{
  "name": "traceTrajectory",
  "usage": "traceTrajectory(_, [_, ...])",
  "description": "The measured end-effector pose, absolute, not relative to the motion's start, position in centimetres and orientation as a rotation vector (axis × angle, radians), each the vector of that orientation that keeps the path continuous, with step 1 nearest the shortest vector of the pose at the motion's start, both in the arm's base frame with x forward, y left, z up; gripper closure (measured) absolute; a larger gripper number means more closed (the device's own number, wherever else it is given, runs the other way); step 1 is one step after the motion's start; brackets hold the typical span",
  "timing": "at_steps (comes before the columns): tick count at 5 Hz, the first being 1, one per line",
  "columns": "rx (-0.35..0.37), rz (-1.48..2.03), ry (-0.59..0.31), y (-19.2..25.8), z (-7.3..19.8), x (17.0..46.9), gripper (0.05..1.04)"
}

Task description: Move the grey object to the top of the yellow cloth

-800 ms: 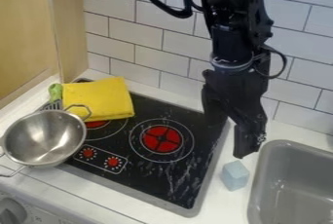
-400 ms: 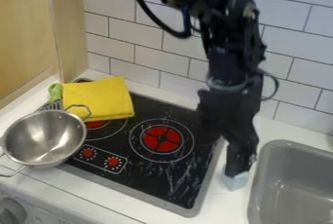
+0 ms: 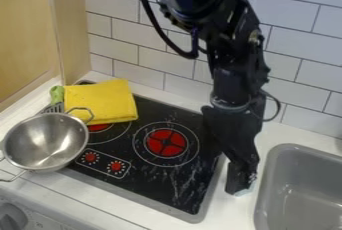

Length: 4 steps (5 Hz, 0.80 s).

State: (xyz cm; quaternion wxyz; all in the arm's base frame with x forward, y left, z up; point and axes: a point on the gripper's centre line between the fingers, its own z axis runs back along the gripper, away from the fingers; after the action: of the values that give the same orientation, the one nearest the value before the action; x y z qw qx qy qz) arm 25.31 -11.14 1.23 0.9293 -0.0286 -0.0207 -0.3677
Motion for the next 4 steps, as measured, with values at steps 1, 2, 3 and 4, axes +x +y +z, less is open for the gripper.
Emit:
traceTrajectory(1, [-0.062,-0.767,-0.027,-11.21,0.46,25.23,0.084])
traceTrajectory(2, [-0.056,-0.783,-0.022,-11.5,0.09,25.16,0.111])
traceTrajectory(3, [-0.063,-0.786,-0.03,-11.74,0.02,25.46,0.229])
traceTrajectory(4, [-0.062,-0.784,-0.036,-11.76,-0.02,25.56,0.544])
